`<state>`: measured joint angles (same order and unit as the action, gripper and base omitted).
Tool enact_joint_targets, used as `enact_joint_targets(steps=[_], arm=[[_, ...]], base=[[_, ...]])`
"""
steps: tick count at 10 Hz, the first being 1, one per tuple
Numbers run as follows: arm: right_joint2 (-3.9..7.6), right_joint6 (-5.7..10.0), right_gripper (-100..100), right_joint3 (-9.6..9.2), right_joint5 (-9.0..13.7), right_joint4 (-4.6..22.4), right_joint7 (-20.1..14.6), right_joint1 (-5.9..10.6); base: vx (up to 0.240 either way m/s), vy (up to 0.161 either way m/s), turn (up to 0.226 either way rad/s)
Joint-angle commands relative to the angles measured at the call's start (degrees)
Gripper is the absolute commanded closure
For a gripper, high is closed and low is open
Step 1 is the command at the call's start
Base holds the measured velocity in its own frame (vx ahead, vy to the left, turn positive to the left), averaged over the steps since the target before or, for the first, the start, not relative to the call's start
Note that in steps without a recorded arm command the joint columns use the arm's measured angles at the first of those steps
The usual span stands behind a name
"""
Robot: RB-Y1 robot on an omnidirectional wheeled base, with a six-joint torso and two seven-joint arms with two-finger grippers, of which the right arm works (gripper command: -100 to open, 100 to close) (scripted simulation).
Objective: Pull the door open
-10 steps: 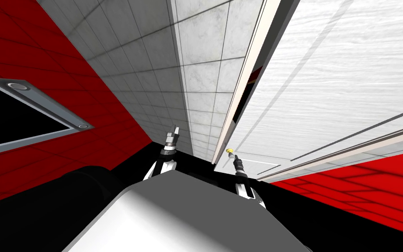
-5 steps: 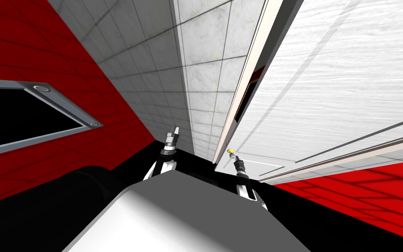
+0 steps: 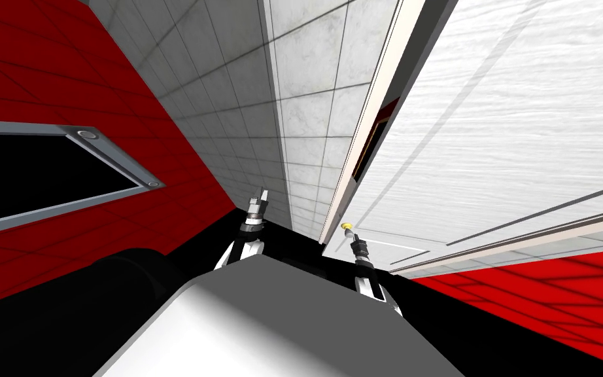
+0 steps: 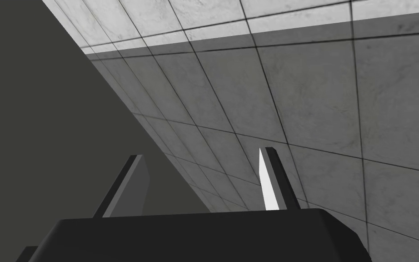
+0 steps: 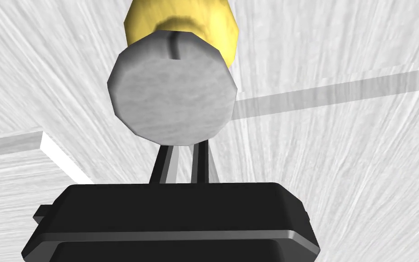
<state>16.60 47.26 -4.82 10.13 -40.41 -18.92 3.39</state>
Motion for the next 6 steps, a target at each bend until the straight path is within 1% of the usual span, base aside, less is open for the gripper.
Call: enact_joint_targets(steps=[1,3,5,6], arm=[[-1.10,1.35,100,-1.10,-0.39,1.65,-0.62,1.51],[-1.10,1.35,100,-1.10,-0.39,1.65,-0.62,1.51],[-0.74,1.46,100,-1.75,1.02,1.71,-4.61,1.40],[-0.74,1.46,100,-1.75,1.02,1.71,-5.10,1.40]], base=[[-0.012,0.000,0.011],[0.000,-0.001,0.005],[-0.044,-0.014,0.094],[-0.053,-0.014,0.040]])
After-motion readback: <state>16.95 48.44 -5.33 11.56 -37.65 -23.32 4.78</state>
